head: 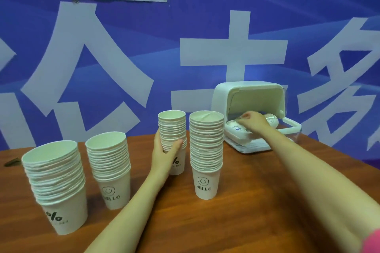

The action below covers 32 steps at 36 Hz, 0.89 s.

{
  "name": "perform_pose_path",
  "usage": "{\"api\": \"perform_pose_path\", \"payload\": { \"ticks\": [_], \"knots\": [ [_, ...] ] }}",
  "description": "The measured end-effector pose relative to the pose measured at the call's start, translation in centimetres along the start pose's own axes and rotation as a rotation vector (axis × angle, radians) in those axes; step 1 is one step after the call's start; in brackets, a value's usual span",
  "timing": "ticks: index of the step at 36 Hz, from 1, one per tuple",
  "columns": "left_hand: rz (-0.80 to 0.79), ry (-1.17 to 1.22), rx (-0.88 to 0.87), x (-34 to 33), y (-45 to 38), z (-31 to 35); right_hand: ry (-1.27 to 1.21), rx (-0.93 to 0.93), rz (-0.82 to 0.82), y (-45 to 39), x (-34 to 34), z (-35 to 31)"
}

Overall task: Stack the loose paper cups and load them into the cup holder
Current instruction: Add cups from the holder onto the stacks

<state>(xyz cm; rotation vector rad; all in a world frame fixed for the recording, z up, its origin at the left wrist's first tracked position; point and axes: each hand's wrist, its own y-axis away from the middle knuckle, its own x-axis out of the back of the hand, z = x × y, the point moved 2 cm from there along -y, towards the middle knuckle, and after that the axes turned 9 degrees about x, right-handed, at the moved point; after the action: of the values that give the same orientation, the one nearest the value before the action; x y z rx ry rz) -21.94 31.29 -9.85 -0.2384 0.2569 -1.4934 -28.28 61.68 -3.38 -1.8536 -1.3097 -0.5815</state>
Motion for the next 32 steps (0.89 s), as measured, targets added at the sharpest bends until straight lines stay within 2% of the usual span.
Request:
{"api": "perform_pose_path", "payload": {
  "ticks": [3,9,13,15,19,25,32],
  "knots": [
    [-0.010,0.009,-0.012,0.0,-0.7,-0.6,0.081,-0.009,-0.189,-2.2,-1.5,0.5],
    [-0.017,0.016,-0.022,0.1,-0.9,-1.4,0.036,-0.131,-0.276,-3.6,-2.1,0.6],
    [-0.019,0.019,-0.024,0.1,-0.9,-1.4,0.138,-0.107,-0.251,-3.3,-2.4,0.1],
    [-0.026,0.027,-0.028,0.1,-0.9,-1.3,0.113,-0.079,-0.212,-3.3,-2.2,0.2],
    [-0.033,0.043,-0.037,0.0,-0.9,-1.3,-0.120,-0.036,-0.060,-3.4,-1.1,1.9],
    [-0.042,0.064,-0.023,-0.1,-0.8,-1.5,-0.363,0.104,0.162,2.2,1.5,0.3],
    [-0.048,0.078,-0.014,0.0,-0.7,-1.3,-0.445,0.332,0.133,5.6,2.6,-5.1]
  ]
}}
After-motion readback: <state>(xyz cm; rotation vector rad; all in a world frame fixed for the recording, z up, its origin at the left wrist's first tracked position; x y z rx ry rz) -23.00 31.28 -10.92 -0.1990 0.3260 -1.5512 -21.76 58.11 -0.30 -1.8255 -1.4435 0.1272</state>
